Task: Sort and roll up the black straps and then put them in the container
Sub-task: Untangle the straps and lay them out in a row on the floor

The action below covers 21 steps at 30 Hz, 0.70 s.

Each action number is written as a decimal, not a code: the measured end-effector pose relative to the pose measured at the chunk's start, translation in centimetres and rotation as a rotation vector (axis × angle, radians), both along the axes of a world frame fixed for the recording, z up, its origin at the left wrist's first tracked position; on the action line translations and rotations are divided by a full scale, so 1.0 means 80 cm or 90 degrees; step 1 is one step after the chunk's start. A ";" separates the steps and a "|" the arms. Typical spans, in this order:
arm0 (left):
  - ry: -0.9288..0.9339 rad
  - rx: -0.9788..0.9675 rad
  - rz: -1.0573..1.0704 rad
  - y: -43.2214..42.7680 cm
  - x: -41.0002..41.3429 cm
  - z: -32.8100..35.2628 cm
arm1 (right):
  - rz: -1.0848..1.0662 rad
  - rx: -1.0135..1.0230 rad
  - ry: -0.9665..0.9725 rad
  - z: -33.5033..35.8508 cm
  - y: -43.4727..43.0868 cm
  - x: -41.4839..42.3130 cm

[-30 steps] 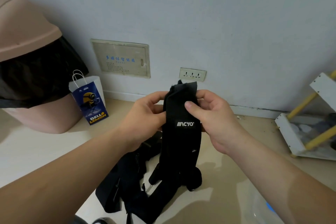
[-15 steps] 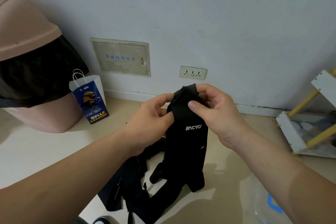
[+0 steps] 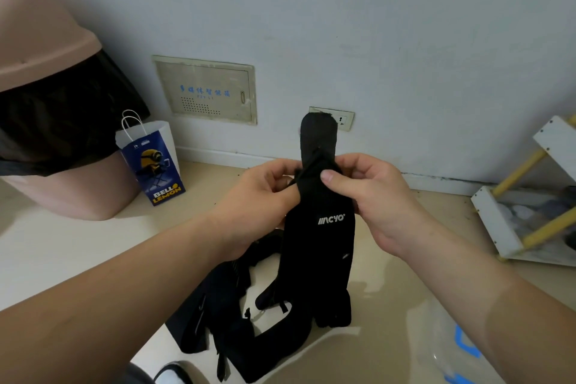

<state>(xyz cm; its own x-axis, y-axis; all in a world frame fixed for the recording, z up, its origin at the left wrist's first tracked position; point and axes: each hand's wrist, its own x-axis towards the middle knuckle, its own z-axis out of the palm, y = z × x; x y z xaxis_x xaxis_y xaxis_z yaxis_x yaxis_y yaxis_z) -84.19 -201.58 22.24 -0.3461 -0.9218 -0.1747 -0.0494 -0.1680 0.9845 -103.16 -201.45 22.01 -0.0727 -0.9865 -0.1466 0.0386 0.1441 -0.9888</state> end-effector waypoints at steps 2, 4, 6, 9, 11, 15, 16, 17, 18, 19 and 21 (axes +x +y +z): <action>-0.006 0.008 0.014 -0.001 0.002 -0.001 | -0.004 0.006 -0.022 0.001 0.001 0.001; -0.004 0.011 0.024 -0.003 0.005 -0.001 | 0.010 0.014 -0.052 0.004 0.002 0.001; -0.002 0.002 0.025 -0.004 0.007 0.001 | 0.028 0.026 -0.083 0.007 0.003 0.001; 0.013 0.001 0.029 -0.003 0.008 0.004 | 0.024 0.038 -0.088 0.005 0.005 0.004; 0.023 -0.013 0.037 -0.003 0.008 0.005 | 0.030 0.061 -0.082 0.001 0.006 0.007; 0.053 -0.009 0.065 -0.006 0.010 0.002 | 0.074 0.112 -0.093 -0.005 0.006 0.008; 0.067 0.010 0.071 -0.007 0.011 0.003 | 0.076 0.114 -0.095 -0.006 0.006 0.009; 0.083 0.035 0.074 -0.008 0.012 0.004 | 0.071 0.113 -0.091 -0.007 0.006 0.010; 0.098 0.061 0.074 -0.009 0.013 0.006 | 0.063 0.107 -0.081 -0.008 0.006 0.011; 0.106 0.081 0.076 -0.009 0.014 0.006 | 0.056 0.099 -0.065 -0.009 0.006 0.012; 0.109 0.103 0.099 -0.010 0.014 0.005 | 0.061 0.080 -0.043 -0.010 0.007 0.014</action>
